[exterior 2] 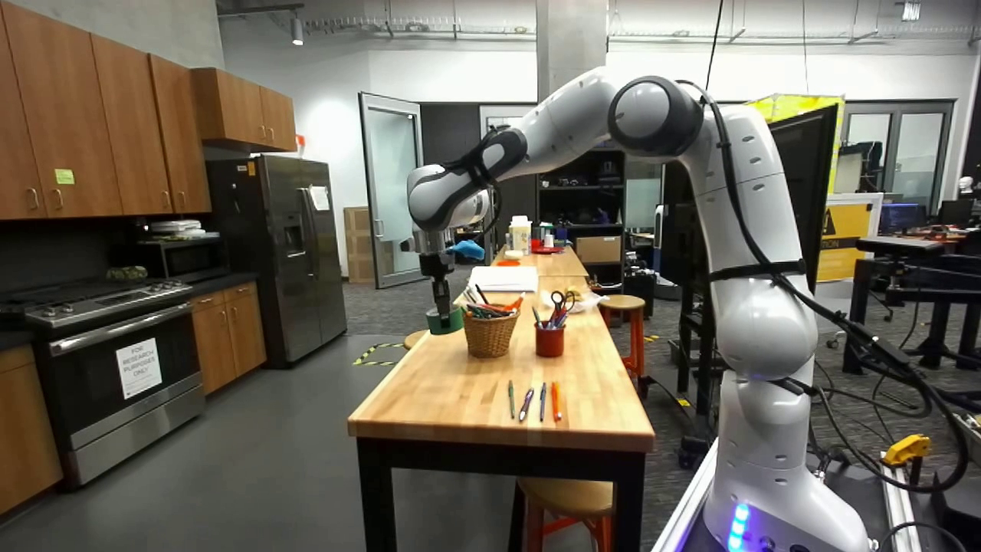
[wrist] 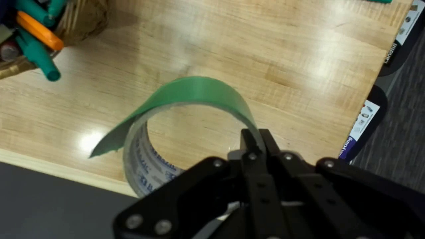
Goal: Put the tape on the table
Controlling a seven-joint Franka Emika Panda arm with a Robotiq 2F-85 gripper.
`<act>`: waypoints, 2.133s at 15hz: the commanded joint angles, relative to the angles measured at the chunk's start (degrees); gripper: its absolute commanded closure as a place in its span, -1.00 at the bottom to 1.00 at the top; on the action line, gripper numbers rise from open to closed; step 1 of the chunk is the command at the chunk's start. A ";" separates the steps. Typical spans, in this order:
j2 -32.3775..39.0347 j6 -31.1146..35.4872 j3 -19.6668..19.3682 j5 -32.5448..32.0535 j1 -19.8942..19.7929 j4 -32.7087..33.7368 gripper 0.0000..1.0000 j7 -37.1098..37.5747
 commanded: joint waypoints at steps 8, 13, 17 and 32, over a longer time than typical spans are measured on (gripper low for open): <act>-2.78 7.04 -0.05 -2.04 -1.12 -11.65 0.97 -5.51; -3.00 12.15 0.07 -0.72 -2.14 -15.73 0.97 -10.06; -3.44 15.60 0.58 2.91 -3.00 -18.26 0.97 -15.39; -5.45 15.33 0.33 7.35 -2.62 -23.37 -0.09 -26.60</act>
